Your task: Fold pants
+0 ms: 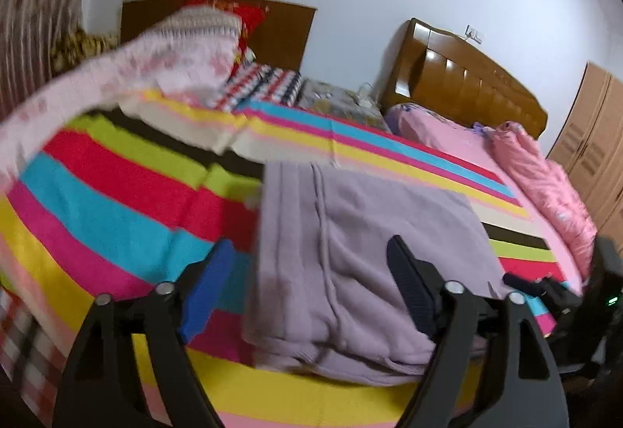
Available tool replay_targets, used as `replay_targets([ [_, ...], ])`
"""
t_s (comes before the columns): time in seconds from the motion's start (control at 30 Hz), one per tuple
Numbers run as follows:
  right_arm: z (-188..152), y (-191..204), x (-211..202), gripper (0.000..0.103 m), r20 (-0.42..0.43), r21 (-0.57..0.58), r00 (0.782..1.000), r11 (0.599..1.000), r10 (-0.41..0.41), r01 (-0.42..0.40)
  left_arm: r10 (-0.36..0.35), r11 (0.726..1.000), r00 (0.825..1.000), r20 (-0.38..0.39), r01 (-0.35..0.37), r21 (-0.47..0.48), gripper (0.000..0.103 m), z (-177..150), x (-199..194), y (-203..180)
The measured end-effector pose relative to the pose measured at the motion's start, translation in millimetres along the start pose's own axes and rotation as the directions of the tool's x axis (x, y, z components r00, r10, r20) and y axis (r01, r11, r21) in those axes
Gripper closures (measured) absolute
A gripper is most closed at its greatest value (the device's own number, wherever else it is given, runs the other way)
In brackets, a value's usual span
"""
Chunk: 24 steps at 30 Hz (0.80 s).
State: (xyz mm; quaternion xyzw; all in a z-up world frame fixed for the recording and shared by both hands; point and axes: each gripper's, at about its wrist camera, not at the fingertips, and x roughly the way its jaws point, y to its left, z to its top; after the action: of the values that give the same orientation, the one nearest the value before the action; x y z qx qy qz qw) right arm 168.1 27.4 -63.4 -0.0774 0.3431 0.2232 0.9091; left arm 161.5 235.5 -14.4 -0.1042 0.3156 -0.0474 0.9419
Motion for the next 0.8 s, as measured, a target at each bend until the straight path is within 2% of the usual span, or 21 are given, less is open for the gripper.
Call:
replay_targets([
  [0.1, 12.4, 27.5, -2.3, 0.015, 0.035, -0.081, 0.998, 0.995, 0.053, -0.05, 0.061, 0.998, 0.998, 0.016, -0.06, -0.02, 0.02, -3.0, -0.7, 5.9],
  [0.17, 16.6, 49.7, 2.6, 0.016, 0.016, -0.123, 0.988, 0.981, 0.151, -0.148, 0.12, 0.989, 0.993, 0.001, -0.119, -0.092, 0.02, -9.8, 1.7, 22.3],
  [0.2, 16.6, 63.0, 5.9, 0.021, 0.005, -0.149, 0.975, 0.965, 0.22, -0.217, 0.133, 0.982, 0.991, -0.007, -0.133, -0.131, 0.02, -14.0, 1.6, 31.8],
  [0.23, 16.6, 70.4, 7.9, 0.025, 0.002, -0.169, 0.966, 0.953, 0.257, -0.253, 0.144, 0.973, 0.989, -0.02, -0.145, -0.178, 0.02, -20.4, -0.5, 44.6],
  [0.27, 16.7, 81.0, 12.0, 0.035, -0.008, -0.199, 0.955, 0.936, 0.296, -0.291, 0.156, 0.965, 0.987, -0.029, -0.159, -0.21, 0.02, -26.7, -4.2, 55.5],
  [0.3, 17.4, 88.2, 15.9, 0.047, -0.019, -0.222, 0.951, 0.926, 0.309, -0.305, 0.172, 0.957, 0.984, -0.038, -0.176, -0.23, 0.02, -33.2, -8.2, 64.1],
  [0.37, 19.8, 104.5, 27.4, 0.055, -0.029, -0.287, 0.954, 0.912, 0.299, -0.294, 0.199, 0.948, 0.978, -0.062, -0.208, -0.241, 0.02, -45.2, -16.0, 75.4],
  [0.47, 23.9, 114.2, 38.2, 0.063, -0.032, -0.317, 0.964, 0.912, 0.264, -0.26, 0.223, 0.939, 0.972, -0.08, -0.236, -0.248, 0.02, -57.9, -27.1, 82.8],
  [0.53, 25.2, 117.2, 38.8, 0.068, -0.032, -0.336, 0.969, 0.911, 0.244, -0.24, 0.202, 0.942, 0.976, -0.08, -0.216, -0.258, 0.02, -67.1, -35.7, 83.5],
  [0.6, 24.5, 114.6, 36.0, 0.073, -0.034, -0.347, 0.974, 0.911, 0.226, -0.224, 0.146, 0.953, 0.987, -0.066, -0.158, -0.258, 0.02, -75.6, -44.0, 76.3],
  [0.63, 24.3, 113.4, 34.4, 0.073, -0.036, -0.347, 0.975, 0.912, 0.217, -0.216, 0.089, 0.965, 0.994, -0.056, -0.1, -0.241, 0.02, -76.9, -44.6, 68.9],
  [0.73, 20.1, 114.7, 32.6, 0.073, -0.05, -0.393, 0.983, 0.901, 0.177, -0.182, -0.001, 0.984, 0.998, -0.056, -0.008, -0.176, 0.02, -79.8, -39.5, 47.0],
  [0.8, 13.1, 120.3, 38.1, 0.073, -0.074, -0.441, 0.987, 0.883, 0.142, -0.16, -0.019, 0.989, 0.997, -0.079, 0.008, -0.146, 0.02, -81.6, -28.3, 38.0],
])
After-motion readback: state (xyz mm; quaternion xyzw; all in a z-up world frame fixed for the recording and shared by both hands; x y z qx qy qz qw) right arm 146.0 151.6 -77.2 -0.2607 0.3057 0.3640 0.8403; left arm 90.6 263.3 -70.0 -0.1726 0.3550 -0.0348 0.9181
